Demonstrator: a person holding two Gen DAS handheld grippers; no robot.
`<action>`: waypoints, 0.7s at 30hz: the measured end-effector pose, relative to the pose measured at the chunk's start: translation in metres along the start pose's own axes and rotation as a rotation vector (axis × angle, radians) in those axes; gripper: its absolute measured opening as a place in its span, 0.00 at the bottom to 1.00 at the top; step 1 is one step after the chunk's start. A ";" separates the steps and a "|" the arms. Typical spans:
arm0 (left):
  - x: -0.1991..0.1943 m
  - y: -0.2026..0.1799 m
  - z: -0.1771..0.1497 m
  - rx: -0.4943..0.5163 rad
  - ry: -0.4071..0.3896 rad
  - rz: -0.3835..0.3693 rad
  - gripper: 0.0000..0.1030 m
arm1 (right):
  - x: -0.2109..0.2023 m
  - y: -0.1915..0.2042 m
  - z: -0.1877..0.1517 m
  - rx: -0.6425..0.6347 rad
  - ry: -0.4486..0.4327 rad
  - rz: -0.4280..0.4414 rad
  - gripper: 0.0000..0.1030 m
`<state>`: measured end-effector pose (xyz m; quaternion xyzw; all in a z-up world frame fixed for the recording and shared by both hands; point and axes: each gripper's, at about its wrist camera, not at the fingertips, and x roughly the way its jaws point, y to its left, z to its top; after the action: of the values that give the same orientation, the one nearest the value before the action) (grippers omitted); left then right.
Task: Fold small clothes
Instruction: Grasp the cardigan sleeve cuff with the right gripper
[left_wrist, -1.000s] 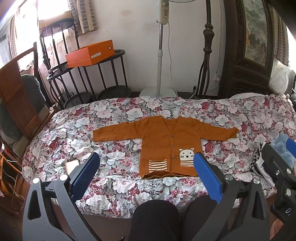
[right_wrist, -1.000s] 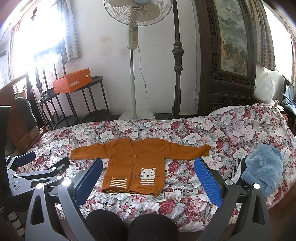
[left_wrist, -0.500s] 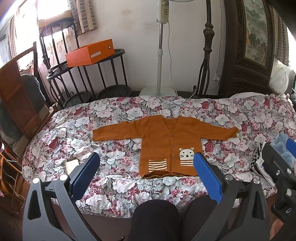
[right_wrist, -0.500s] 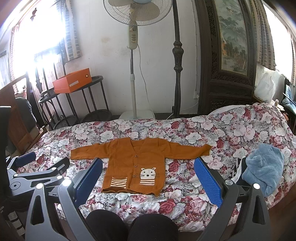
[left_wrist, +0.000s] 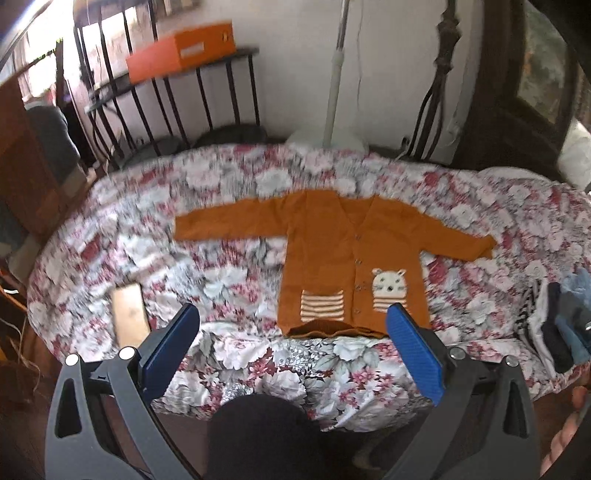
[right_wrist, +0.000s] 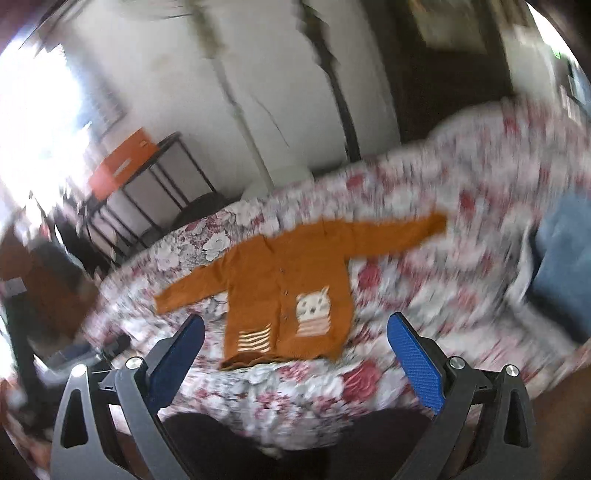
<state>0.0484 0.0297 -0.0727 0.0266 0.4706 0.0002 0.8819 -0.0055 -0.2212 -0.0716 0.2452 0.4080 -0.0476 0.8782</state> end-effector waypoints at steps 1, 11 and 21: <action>0.015 -0.001 0.006 -0.003 0.025 0.007 0.96 | 0.011 -0.016 0.001 0.063 0.016 0.029 0.96; 0.165 -0.012 0.023 -0.014 0.248 0.095 0.96 | 0.132 -0.160 0.030 0.622 -0.004 0.138 0.96; 0.268 -0.050 0.064 0.056 0.291 0.154 0.96 | 0.241 -0.258 0.072 0.882 -0.167 0.185 0.54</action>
<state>0.2497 -0.0162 -0.2621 0.0869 0.5899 0.0583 0.8006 0.1305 -0.4530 -0.3117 0.6263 0.2532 -0.1579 0.7202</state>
